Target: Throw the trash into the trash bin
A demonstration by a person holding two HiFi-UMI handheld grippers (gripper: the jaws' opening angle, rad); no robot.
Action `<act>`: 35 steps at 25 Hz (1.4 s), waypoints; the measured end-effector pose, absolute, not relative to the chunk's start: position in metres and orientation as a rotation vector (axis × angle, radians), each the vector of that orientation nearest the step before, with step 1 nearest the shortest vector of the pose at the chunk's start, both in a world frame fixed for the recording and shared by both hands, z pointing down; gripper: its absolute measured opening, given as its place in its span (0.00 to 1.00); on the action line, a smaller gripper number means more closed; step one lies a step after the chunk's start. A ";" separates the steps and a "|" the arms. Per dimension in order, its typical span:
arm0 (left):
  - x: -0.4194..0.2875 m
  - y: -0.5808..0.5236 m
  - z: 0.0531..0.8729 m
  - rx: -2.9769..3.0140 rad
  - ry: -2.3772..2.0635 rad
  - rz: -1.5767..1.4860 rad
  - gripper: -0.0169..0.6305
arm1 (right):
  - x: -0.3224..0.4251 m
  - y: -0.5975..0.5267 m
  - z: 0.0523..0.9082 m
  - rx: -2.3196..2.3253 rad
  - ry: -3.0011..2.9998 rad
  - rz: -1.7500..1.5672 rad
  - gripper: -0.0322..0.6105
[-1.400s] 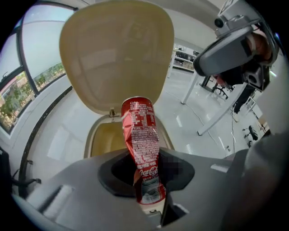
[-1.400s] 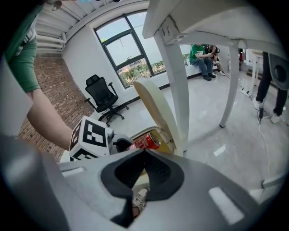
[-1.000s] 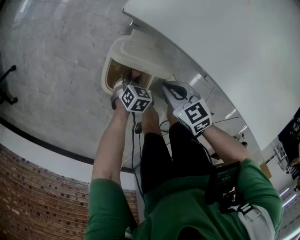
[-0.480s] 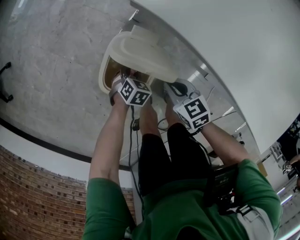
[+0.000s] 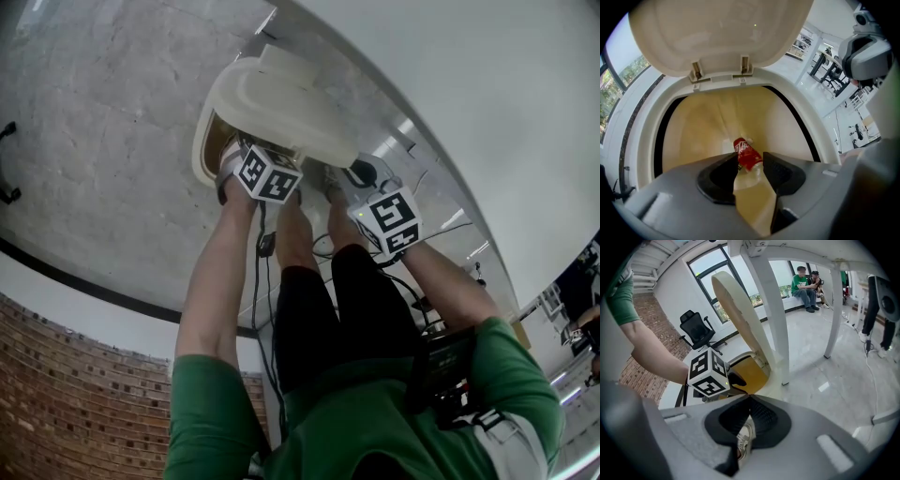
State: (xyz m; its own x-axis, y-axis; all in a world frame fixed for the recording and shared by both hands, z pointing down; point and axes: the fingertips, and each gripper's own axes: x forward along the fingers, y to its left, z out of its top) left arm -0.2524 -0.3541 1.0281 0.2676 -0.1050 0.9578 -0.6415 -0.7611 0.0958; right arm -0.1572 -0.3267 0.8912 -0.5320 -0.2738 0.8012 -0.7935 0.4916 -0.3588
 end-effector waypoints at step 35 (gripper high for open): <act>-0.273 -0.372 0.702 2.220 -1.275 0.895 0.04 | -0.160 -0.368 0.678 0.948 -2.249 0.805 0.05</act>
